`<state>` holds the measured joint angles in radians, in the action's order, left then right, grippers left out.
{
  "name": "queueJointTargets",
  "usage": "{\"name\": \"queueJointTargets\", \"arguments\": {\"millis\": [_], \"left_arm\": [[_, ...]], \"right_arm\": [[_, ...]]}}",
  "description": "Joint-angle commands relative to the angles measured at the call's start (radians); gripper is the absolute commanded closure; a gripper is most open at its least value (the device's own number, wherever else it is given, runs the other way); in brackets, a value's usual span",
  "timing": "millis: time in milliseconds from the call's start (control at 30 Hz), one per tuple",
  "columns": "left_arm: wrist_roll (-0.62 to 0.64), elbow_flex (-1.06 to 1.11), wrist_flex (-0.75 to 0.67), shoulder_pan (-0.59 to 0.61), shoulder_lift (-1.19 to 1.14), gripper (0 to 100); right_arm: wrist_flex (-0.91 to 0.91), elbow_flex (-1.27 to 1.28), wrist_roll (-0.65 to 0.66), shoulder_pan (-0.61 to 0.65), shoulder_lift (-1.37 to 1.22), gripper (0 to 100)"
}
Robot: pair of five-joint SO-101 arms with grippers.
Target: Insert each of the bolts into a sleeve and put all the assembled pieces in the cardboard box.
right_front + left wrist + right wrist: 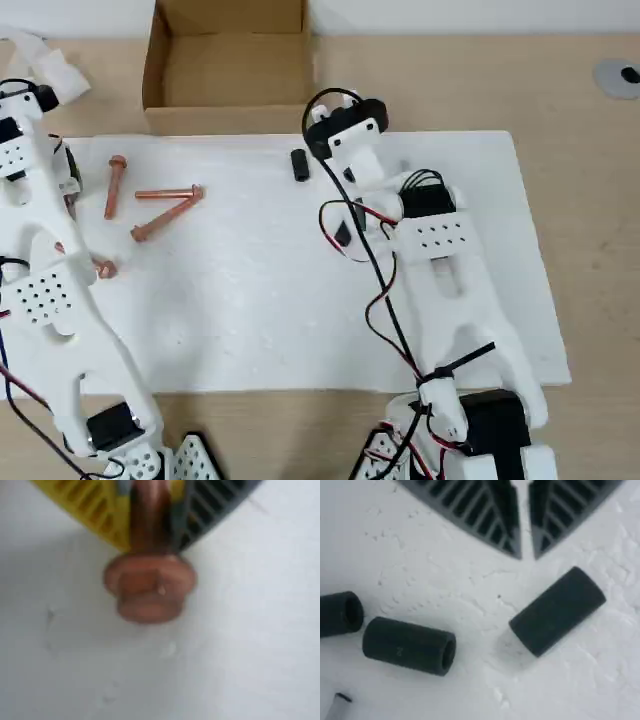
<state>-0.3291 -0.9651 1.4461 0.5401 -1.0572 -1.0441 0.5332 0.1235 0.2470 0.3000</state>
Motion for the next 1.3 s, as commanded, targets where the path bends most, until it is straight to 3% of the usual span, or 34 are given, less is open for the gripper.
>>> {"name": "queueJointTargets", "arguments": {"millis": [0, 167, 300, 400, 700, 967, 1267], "left_arm": [[0.005, -0.003, -0.106, 0.009, -0.111, 99], [0.000, -0.199, 0.081, 0.002, -0.030, 99], [-0.003, -0.414, 0.299, -0.025, 0.031, 99], [0.038, -0.413, 0.313, -0.026, 0.082, 100], [0.043, 0.051, 0.310, -0.043, 0.495, 99], [0.049, 0.333, 0.307, -0.100, 0.929, 99], [0.129, 0.589, 0.222, -0.141, 1.276, 99]], "right_arm": [[0.017, -0.068, 0.006, 0.016, -0.001, 98.9], [0.003, -0.124, 0.012, 0.061, -0.022, 98.1], [-0.072, -0.274, 0.005, 0.110, -0.143, 91.1], [-0.135, -0.450, -0.034, 0.116, -0.285, 90.3], [-0.353, -1.043, -0.058, 0.116, -0.769, 90.2], [-0.534, -1.566, -0.060, 0.124, -1.109, 90.1], [-0.666, -1.936, -0.061, 0.199, -1.372, 90.0]]}}
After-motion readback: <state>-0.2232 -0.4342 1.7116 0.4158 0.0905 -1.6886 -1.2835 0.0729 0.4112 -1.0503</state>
